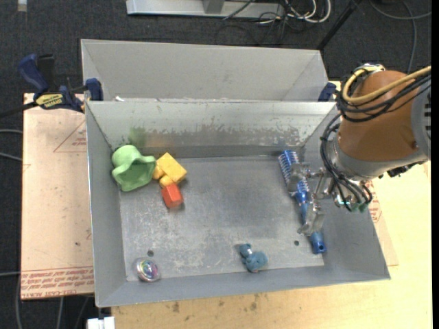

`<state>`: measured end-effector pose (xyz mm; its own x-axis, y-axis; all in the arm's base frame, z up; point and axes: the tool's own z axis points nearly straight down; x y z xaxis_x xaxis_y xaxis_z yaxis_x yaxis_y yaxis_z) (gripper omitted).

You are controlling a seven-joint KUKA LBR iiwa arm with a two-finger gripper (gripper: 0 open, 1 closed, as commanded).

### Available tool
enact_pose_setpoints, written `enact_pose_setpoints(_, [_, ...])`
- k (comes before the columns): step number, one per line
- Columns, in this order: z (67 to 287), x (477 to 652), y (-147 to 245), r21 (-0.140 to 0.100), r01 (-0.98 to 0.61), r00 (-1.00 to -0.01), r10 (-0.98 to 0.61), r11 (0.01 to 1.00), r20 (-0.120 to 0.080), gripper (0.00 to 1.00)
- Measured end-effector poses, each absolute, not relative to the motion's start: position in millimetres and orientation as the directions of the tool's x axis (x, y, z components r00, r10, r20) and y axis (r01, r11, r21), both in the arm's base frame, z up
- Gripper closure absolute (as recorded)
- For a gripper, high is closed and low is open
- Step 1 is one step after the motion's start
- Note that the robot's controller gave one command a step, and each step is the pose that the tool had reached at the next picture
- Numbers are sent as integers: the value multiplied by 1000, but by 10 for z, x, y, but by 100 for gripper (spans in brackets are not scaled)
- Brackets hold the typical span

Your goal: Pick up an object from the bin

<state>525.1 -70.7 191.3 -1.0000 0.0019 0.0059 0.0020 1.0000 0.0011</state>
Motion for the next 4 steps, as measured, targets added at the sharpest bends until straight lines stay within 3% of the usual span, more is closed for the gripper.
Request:
enact_pose_setpoints(1, [697,6111,-1166,9,-445,-896,-445,896,0,0])
enact_pose_setpoints(2, [662,6402,-1371,75,-751,-657,-754,657,23,0])
enact_pose_setpoints(3, [1005,6219,-1229,6,-989,-150,-989,150,-13,0])
enact_pose_setpoints(4, [735,6129,-1128,-9,-876,481,-876,-481,-10,0])
